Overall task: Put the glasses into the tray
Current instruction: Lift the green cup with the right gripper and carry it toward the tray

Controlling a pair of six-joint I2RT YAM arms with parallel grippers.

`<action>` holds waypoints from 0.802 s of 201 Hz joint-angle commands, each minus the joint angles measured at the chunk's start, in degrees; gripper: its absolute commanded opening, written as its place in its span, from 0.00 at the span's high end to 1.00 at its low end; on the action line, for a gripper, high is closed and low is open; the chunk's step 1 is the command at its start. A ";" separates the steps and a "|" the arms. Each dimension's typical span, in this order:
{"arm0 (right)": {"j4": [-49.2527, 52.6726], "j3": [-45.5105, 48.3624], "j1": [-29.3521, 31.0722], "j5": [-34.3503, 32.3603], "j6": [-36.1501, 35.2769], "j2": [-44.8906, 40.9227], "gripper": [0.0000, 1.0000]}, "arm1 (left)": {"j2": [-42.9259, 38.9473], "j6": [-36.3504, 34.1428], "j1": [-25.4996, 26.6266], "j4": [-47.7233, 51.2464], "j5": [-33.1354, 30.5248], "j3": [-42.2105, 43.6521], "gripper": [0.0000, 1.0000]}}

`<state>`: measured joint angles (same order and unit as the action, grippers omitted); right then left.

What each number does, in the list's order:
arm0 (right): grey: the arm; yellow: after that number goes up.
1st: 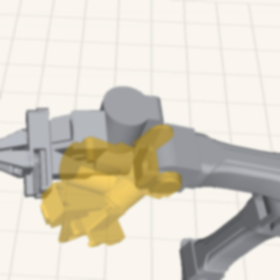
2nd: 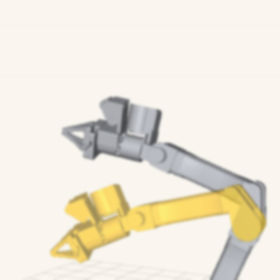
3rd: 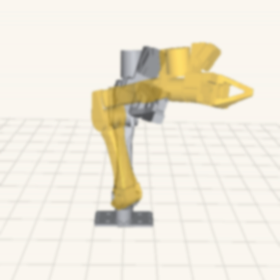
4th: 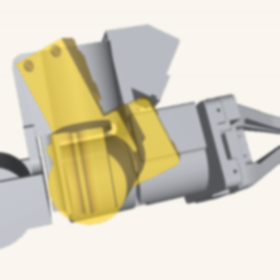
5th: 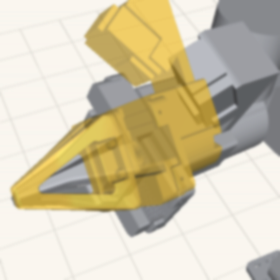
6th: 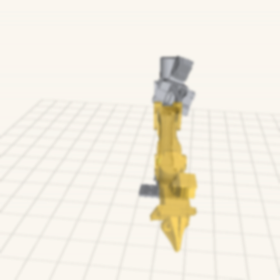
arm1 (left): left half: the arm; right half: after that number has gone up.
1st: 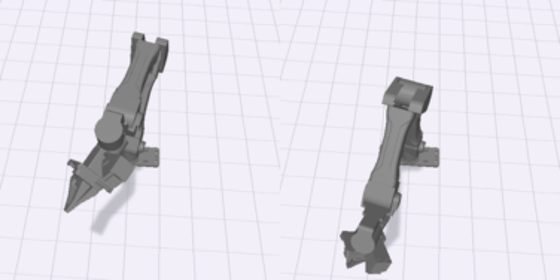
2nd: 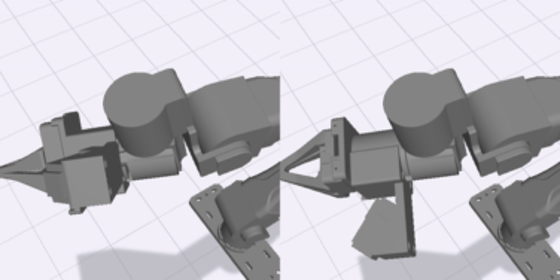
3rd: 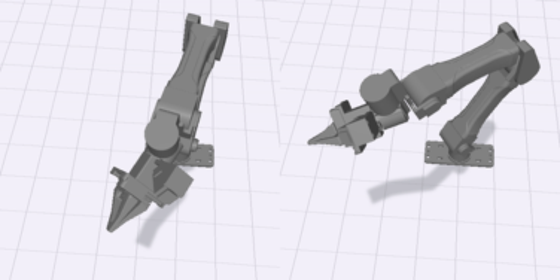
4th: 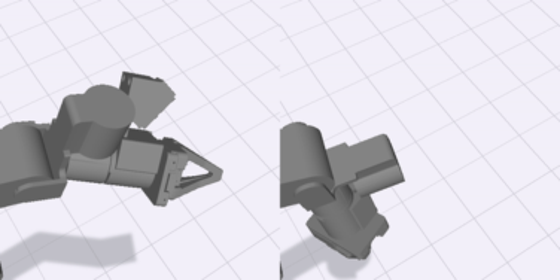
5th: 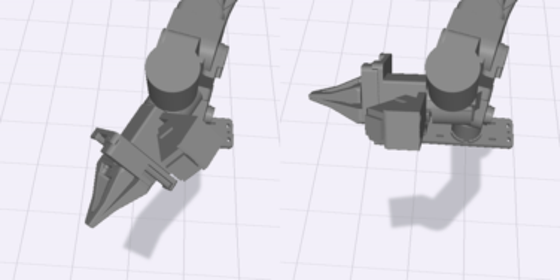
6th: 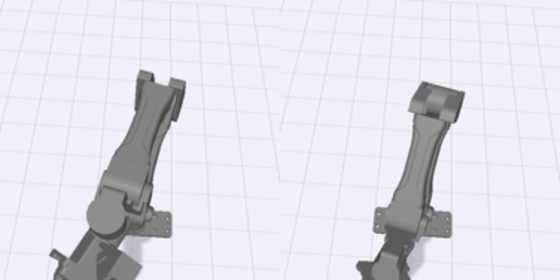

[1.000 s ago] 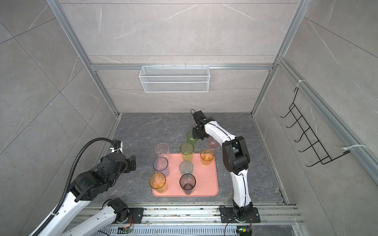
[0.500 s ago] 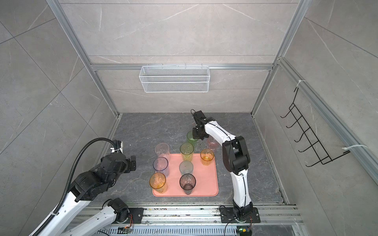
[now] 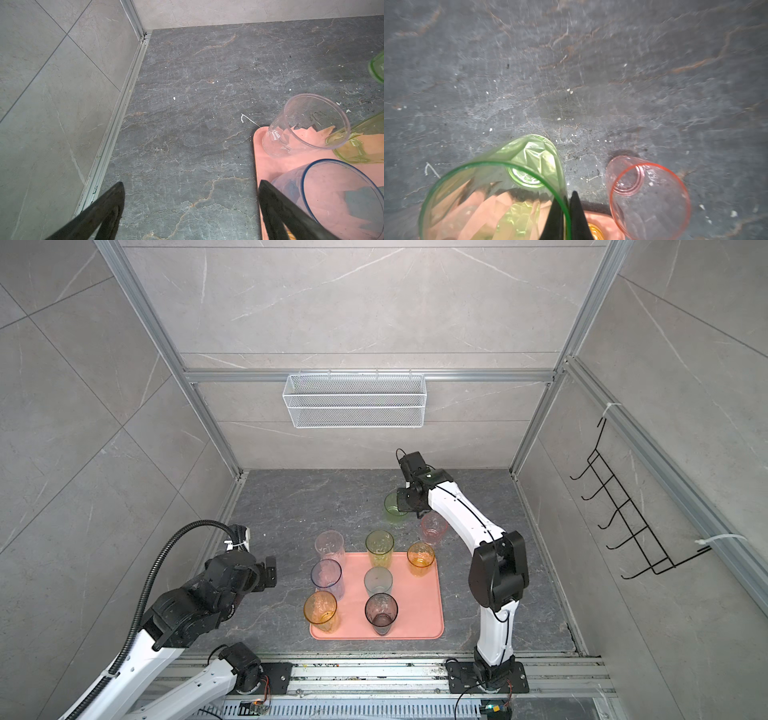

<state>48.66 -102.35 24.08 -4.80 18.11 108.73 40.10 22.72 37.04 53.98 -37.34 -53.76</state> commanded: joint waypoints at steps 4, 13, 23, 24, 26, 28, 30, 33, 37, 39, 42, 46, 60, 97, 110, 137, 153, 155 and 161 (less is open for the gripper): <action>4.15 -0.58 0.02 -2.30 -1.63 -4.60 1.00 | -0.19 0.53 0.05 -0.91 0.08 -0.07 0.00; 5.27 -0.44 0.03 -2.61 -1.84 -5.90 1.00 | -0.15 0.57 0.05 -0.87 0.08 -0.12 0.00; 6.38 -0.10 0.08 -2.81 -2.02 -7.46 1.00 | -0.27 0.57 0.05 -0.81 0.08 -0.13 0.00; 6.50 -0.03 0.09 -2.83 -2.07 -7.64 1.00 | -0.28 0.57 0.05 -0.80 0.08 -0.12 0.00; 6.66 0.11 0.05 -2.91 -2.10 -8.00 1.00 | -0.22 0.57 0.05 -0.80 0.08 -0.19 0.00; 6.87 0.23 0.02 -2.95 -2.11 -8.36 1.00 | -0.27 0.59 0.05 -0.80 0.12 -0.11 0.00; 7.05 0.37 0.03 -2.94 -2.18 -8.69 1.00 | -0.34 0.58 0.12 -0.80 0.11 -0.05 0.00; 7.35 0.60 0.06 -2.94 -2.20 -9.13 1.00 | -0.34 0.65 0.08 -0.80 0.15 -0.05 0.00; 7.76 0.77 0.07 -2.94 -2.24 -9.82 1.00 | -0.29 0.63 0.06 -0.81 0.16 -0.06 0.00; 8.00 0.86 0.04 -2.94 -2.28 -10.06 1.00 | -0.28 0.65 0.06 -0.80 0.16 -0.10 0.00; 8.31 1.08 0.04 -2.90 -2.36 -10.51 1.00 | -0.33 0.66 0.05 -0.86 0.16 -0.07 0.00; 8.84 1.29 0.03 -2.87 -2.44 -11.13 1.00 | -0.42 0.61 0.05 -0.88 0.16 -0.12 0.00; 10.52 1.94 0.13 -2.77 -2.73 -13.19 1.00 | -0.38 0.64 0.12 -0.74 0.16 -0.12 0.00; 15.27 4.09 0.23 -1.21 -3.23 -18.23 1.00 | -0.31 0.78 0.07 -0.59 0.25 -0.17 0.00; 16.64 5.14 0.46 -0.92 -3.25 -20.15 1.00 | -0.35 0.83 0.05 -0.62 0.25 -0.18 0.00; 18.67 7.51 0.90 -0.01 -3.25 -24.07 1.00 | -0.36 0.90 0.05 -0.56 0.25 -0.19 0.00; 19.98 8.53 1.35 0.40 -3.17 -25.81 1.00 | -0.42 0.94 0.02 -0.49 0.38 -0.12 0.00; 20.15 8.67 1.38 0.40 -3.10 -26.01 1.00 | -0.43 0.97 0.04 -0.48 0.40 -0.12 0.00; 20.55 9.06 1.67 0.40 -2.99 -26.63 1.00 | -0.38 0.99 0.03 -0.52 0.43 -0.20 0.00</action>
<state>65.67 -94.78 24.73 -5.52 15.40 85.49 40.05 22.74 37.04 54.00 -37.21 -53.76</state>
